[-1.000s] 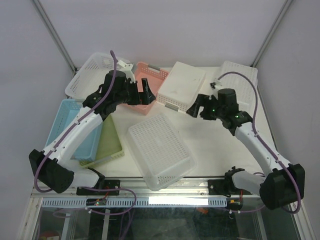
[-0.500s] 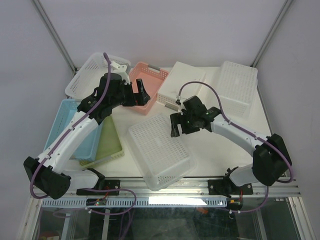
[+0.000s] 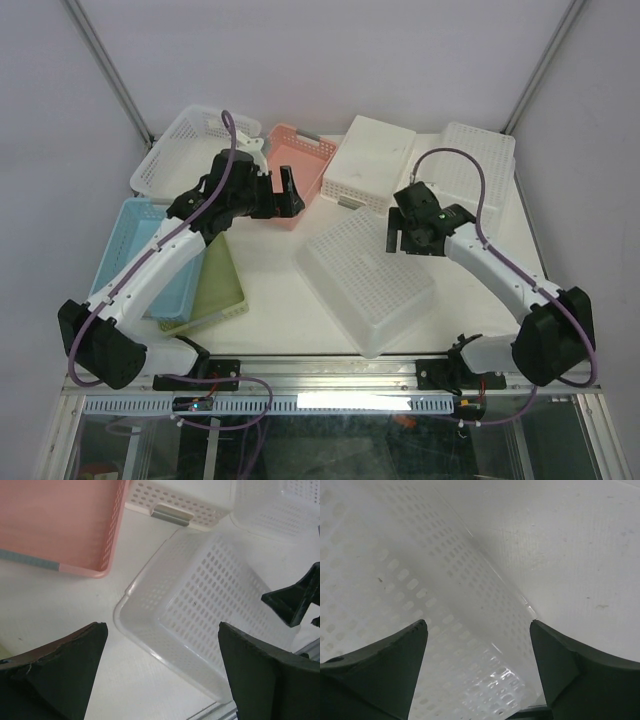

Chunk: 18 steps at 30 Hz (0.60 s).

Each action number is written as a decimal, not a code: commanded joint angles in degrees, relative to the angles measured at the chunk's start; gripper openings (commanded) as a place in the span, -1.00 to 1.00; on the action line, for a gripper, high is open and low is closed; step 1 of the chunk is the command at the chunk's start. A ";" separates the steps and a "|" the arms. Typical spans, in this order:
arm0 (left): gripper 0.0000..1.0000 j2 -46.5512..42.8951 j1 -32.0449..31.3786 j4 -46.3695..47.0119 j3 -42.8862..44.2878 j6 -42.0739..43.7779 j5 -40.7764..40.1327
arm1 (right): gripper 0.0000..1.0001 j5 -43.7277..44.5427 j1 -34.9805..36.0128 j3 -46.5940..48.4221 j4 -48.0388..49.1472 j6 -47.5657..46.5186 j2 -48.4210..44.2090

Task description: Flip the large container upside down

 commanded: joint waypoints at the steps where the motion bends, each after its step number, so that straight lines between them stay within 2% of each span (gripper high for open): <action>1: 0.98 0.11 -0.88 2.43 -2.93 -1.81 5.35 | 0.74 6.06 -0.12 2.24 -1.99 -0.57 -8.08; 6: 0.98 2.80 -3.81 8.14 -6.63 -5.05 7.86 | 0.73 -6.15 -0.18 2.33 5.49 -3.06 -15.57; 13: 0.98 10.76 -8.21 13.42 -8.04 -7.69 8.41 | 0.73 -7.83 -0.17 2.82 2.96 -2.75 -15.48; 18: 0.98 15.64 -10.82 18.04 -7.09 -9.51 12.61 | 0.73 -5.63 -0.24 3.17 1.49 -2.43 -17.71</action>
